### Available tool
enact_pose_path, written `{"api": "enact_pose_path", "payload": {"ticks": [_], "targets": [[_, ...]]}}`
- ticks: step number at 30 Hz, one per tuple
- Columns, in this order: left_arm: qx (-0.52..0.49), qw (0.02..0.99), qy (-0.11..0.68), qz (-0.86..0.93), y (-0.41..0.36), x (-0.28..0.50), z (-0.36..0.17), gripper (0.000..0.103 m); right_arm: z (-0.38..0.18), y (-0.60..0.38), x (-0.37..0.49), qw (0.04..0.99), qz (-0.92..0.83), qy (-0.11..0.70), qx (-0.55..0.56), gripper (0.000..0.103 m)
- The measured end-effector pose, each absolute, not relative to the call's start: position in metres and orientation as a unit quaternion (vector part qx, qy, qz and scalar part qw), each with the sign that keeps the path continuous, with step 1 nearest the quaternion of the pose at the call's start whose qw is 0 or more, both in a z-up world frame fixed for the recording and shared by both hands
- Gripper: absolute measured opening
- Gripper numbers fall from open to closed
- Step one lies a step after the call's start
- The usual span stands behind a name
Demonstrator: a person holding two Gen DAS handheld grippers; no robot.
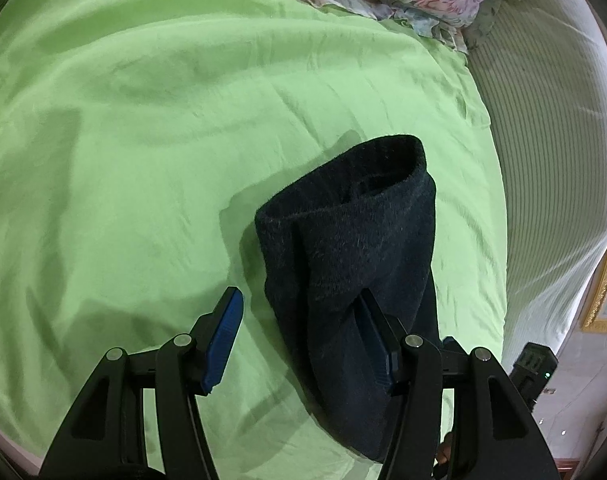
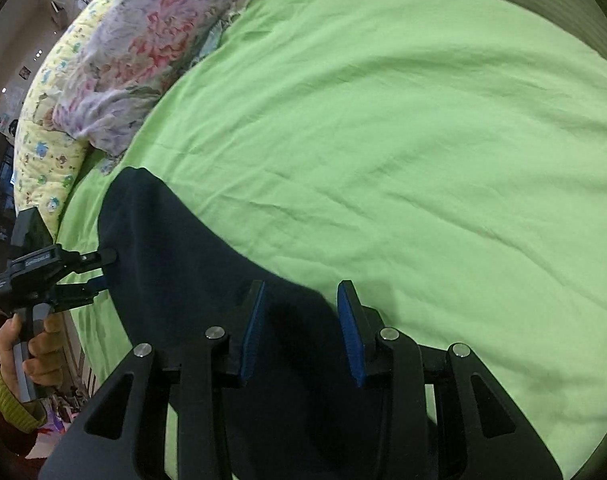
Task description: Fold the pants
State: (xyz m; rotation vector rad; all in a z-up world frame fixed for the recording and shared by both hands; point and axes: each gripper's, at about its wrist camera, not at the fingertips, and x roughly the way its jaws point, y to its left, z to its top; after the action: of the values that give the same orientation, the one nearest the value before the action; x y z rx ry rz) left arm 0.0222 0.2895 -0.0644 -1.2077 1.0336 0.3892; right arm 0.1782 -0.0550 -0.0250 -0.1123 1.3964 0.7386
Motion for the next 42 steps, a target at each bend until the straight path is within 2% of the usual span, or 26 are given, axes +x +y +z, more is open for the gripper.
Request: {"api": "enact_pose_path", "payload": {"ticks": [8, 10, 13, 15, 17, 19, 27, 39, 42], "targets": [[-0.54, 0.683, 0.46, 0.172, 0.294, 0.032, -0.069, 0.058, -0.046, -0.042, 0.176, 0.676, 0.339, 0.65, -0.082, 0.038], [-0.537, 0.687, 0.459, 0.171, 0.295, 0.038, -0.07, 0.056, -0.047, -0.044, 0.175, 0.671, 0.342, 0.653, -0.082, 0.035], [-0.522, 0.699, 0.461, 0.165, 0.295, 0.046, -0.068, 0.046, -0.045, -0.044, 0.174, 0.663, 0.35, 0.657, -0.085, 0.024], [-0.511, 0.711, 0.459, 0.15, 0.294, 0.049, -0.065, 0.034, -0.042, -0.044, 0.171, 0.663, 0.352, 0.654, -0.095, 0.018], [-0.505, 0.727, 0.446, 0.13, 0.293, 0.047, -0.059, 0.025, -0.037, -0.045, 0.168, 0.665, 0.356, 0.649, -0.096, 0.015], [-0.496, 0.75, 0.424, 0.104, 0.292, 0.042, -0.047, 0.02, -0.029, -0.045, 0.165, 0.67, 0.361, 0.641, -0.1, 0.013], [-0.487, 0.804, 0.341, 0.027, 0.291, 0.009, -0.012, 0.019, 0.001, -0.046, 0.173, 0.716, 0.358, 0.589, -0.111, 0.01], [-0.429, 0.808, 0.402, 0.049, 0.301, 0.017, -0.054, 0.019, -0.026, -0.024, 0.168, 0.73, 0.329, 0.578, -0.156, 0.01], [-0.409, 0.811, 0.416, 0.055, 0.299, 0.019, -0.054, 0.025, -0.032, -0.024, 0.169, 0.73, 0.319, 0.583, -0.157, 0.01]]}}
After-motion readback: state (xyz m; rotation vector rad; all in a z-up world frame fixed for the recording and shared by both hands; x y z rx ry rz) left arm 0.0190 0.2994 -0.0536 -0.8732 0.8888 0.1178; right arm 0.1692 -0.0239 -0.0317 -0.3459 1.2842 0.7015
